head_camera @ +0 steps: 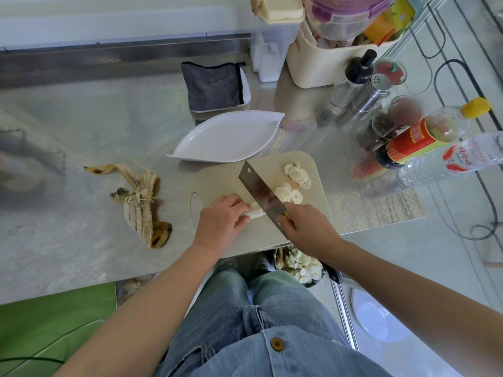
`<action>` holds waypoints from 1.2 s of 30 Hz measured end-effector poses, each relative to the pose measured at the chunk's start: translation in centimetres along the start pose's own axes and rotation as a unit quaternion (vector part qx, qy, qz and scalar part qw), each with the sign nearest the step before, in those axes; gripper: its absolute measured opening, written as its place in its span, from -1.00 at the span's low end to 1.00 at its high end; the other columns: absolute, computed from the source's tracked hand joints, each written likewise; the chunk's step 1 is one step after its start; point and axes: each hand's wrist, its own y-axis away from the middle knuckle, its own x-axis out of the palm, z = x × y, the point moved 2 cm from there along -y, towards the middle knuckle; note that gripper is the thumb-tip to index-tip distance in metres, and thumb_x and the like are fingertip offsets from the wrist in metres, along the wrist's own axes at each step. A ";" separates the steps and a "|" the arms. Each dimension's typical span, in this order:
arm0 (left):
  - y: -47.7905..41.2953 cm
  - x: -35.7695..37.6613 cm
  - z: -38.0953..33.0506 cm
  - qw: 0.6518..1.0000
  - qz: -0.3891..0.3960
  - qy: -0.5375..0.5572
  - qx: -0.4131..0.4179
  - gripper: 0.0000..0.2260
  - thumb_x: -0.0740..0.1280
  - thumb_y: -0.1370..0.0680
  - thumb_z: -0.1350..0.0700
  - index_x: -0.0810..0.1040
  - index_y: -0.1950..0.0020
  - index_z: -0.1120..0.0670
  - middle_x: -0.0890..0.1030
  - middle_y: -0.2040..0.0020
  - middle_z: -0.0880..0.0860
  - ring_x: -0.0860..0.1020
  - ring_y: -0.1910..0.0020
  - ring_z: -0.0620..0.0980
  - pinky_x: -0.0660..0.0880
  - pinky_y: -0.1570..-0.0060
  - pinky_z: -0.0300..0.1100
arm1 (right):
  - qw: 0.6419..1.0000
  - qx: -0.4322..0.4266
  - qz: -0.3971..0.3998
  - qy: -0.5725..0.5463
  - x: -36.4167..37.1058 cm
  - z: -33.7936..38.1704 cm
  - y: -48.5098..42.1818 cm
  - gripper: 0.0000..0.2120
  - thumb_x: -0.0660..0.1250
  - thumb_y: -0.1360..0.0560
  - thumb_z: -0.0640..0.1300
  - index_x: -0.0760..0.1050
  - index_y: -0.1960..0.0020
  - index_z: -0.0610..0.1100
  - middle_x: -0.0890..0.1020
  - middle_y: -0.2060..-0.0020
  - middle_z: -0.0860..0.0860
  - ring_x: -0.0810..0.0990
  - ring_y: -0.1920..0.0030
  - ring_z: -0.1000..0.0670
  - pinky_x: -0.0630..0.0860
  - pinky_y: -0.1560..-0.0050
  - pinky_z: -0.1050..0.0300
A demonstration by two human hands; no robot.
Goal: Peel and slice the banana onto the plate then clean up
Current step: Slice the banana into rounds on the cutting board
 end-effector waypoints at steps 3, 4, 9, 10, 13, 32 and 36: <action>0.0 -0.1 0.0 1.000 0.001 0.001 0.003 -0.79 0.55 -0.34 0.09 0.66 0.07 0.04 0.59 0.15 -0.03 0.55 0.22 0.01 0.36 0.44 -0.25 | 1.000 0.001 0.006 0.007 0.0 0.1 0.1 -0.83 0.12 -0.60 -0.10 0.28 0.17 -0.08 0.42 0.32 0.00 0.40 0.30 -0.05 0.19 0.41 0.16; 0.0 -0.1 0.0 1.000 0.001 0.001 0.003 -0.79 0.55 -0.34 0.09 0.66 0.07 0.04 0.59 0.15 -0.03 0.55 0.22 0.01 0.37 0.45 -0.25 | 1.000 0.001 0.007 0.008 0.1 0.1 0.1 -0.82 0.12 -0.60 -0.11 0.27 0.18 -0.08 0.41 0.32 0.00 0.39 0.30 -0.04 0.18 0.42 0.19; 0.1 -0.2 -0.2 1.000 0.000 -0.004 0.004 -0.79 0.56 -0.33 0.09 0.66 0.08 0.03 0.59 0.15 -0.03 0.55 0.23 0.00 0.31 0.46 -0.28 | 1.000 0.008 0.000 -0.005 0.2 -0.1 0.1 -0.83 0.13 -0.59 -0.11 0.30 0.17 -0.10 0.44 0.31 -0.02 0.41 0.30 -0.06 0.20 0.40 0.14; 0.1 -0.2 -0.2 1.000 -0.001 -0.005 0.004 -0.79 0.57 -0.32 0.09 0.66 0.09 0.04 0.59 0.15 -0.03 0.55 0.23 0.00 0.29 0.45 -0.29 | 1.000 0.009 -0.006 -0.012 0.2 -0.1 0.1 -0.84 0.14 -0.59 -0.11 0.30 0.17 -0.10 0.44 0.32 -0.02 0.41 0.30 -0.06 0.18 0.41 0.15; 0.0 -0.2 -0.2 1.000 -0.005 -0.005 0.004 -0.79 0.57 -0.32 0.09 0.66 0.09 0.04 0.59 0.15 -0.03 0.55 0.23 -0.01 0.28 0.45 -0.29 | 1.000 0.004 -0.006 -0.017 0.1 0.1 0.1 -0.83 0.14 -0.58 -0.12 0.29 0.19 -0.09 0.42 0.35 -0.01 0.40 0.31 -0.06 0.16 0.43 0.19; 0.2 0.1 -0.1 1.000 -0.005 0.007 -0.001 -0.78 0.56 -0.33 0.10 0.64 0.08 0.02 0.58 0.15 -0.05 0.54 0.22 -0.01 0.36 0.45 -0.24 | 1.000 0.023 0.008 -0.008 3.2 0.6 -1.5 -0.82 0.09 -0.60 -0.10 0.43 -0.04 -0.16 0.49 0.24 -0.07 0.43 0.23 -0.08 0.30 0.24 0.10; 0.1 0.0 -0.1 1.000 -0.007 0.006 0.000 -0.79 0.56 -0.33 0.10 0.64 0.08 0.02 0.58 0.15 -0.05 0.54 0.21 0.00 0.33 0.45 -0.25 | 1.000 0.014 -0.007 -0.017 2.8 0.5 -1.6 -0.81 0.10 -0.59 -0.10 0.46 -0.03 -0.13 0.48 0.26 -0.02 0.45 0.24 -0.07 0.26 0.27 0.12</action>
